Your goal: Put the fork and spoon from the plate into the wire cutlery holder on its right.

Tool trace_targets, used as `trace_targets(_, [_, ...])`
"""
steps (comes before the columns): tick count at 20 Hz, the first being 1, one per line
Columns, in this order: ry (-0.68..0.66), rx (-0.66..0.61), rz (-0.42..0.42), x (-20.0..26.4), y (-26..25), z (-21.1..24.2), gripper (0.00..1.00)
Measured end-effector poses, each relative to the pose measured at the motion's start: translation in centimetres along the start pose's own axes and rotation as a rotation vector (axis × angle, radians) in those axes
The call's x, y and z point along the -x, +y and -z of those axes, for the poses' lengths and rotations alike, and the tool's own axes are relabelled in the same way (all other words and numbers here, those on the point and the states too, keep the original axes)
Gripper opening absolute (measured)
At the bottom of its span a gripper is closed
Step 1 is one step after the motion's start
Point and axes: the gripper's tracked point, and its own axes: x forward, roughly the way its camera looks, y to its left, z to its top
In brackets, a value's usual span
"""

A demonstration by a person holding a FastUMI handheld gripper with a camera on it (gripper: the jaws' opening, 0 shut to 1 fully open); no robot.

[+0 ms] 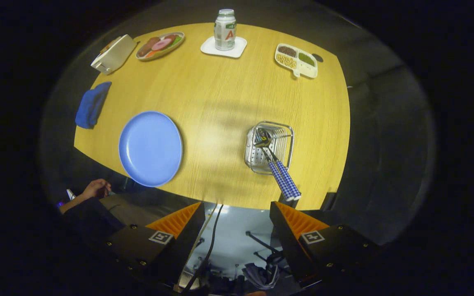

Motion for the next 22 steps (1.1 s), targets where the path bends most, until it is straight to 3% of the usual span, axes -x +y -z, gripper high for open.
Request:
trace_targets(6, [-0.461, -0.17, 0.023, 1.9, 4.3, -3.6, 0.97])
trace_targets(10, [-0.775, -0.274, 0.058, 6.0, 5.3, -5.8, 0.97])
trace_targets(18, [-1.167, -0.181, 0.209, 12.9, 7.9, -8.3, 0.96])
trace_targets(22, [-1.221, -0.163, 0.206, 13.4, 9.7, -9.1, 0.94])
